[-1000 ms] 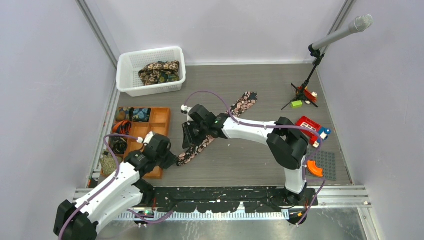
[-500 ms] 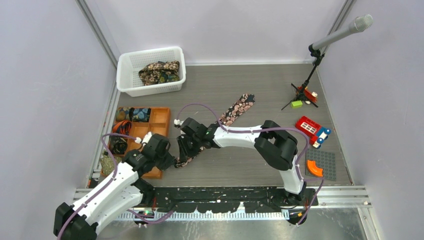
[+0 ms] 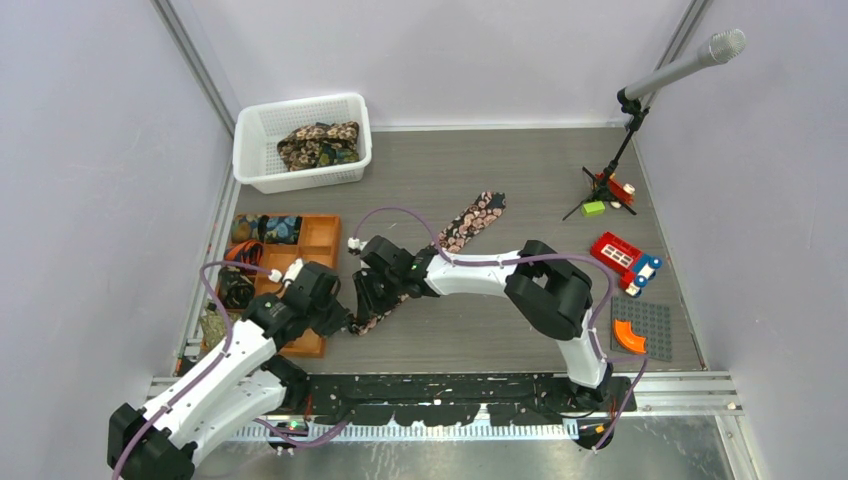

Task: Roll the ties
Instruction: Roll the tie at the center of the board.

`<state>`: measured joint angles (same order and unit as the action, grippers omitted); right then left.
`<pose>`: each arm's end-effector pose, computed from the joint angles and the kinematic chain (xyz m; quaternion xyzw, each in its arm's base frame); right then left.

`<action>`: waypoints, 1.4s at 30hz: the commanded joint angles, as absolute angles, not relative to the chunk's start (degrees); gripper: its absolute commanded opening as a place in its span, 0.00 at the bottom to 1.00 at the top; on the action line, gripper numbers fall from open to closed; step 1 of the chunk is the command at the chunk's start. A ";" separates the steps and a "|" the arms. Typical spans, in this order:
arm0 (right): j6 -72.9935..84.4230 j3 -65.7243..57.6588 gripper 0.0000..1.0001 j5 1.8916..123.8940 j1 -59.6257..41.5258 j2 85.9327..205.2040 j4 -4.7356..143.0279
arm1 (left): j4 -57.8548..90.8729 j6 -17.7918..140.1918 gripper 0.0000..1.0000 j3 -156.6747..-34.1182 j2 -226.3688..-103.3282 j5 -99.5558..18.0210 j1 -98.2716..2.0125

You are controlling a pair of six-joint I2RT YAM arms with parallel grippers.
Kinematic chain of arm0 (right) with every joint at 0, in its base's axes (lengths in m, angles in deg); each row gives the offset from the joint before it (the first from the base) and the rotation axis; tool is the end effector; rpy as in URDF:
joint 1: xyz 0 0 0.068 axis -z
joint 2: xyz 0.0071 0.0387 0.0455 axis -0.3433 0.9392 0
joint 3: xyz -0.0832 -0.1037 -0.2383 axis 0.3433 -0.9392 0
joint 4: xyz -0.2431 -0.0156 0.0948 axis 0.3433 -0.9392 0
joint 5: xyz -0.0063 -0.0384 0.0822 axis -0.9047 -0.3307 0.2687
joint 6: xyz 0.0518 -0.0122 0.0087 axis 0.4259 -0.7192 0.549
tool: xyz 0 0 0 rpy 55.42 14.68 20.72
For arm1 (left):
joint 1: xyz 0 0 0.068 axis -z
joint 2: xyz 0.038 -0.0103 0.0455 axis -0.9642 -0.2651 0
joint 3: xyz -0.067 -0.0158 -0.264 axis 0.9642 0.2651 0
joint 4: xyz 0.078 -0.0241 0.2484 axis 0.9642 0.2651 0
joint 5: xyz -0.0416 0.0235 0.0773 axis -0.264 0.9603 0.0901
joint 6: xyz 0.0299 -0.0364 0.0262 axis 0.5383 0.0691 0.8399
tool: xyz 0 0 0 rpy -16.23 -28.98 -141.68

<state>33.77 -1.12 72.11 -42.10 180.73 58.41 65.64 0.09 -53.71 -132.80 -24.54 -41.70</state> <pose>0.1953 0.3923 0.1664 -0.2686 0.8883 0.3504 0.1265 0.1161 -0.0691 0.2042 -0.3446 0.8998 -0.1658 0.2100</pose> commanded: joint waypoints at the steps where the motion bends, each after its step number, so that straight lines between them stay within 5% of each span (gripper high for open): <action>1: 34.93 -0.51 0.21 72.32 -42.77 181.43 60.74 | 64.72 1.03 0.00 -57.08 -133.24 -24.23 -41.54; 26: 39.50 -3.93 0.20 75.92 -42.40 182.49 69.52 | 56.97 4.18 0.00 -58.25 -145.02 -25.50 -41.50; 42: 33.55 -5.47 0.20 70.23 -39.15 176.10 60.66 | 52.10 5.42 0.00 -59.12 -153.78 -22.96 -41.64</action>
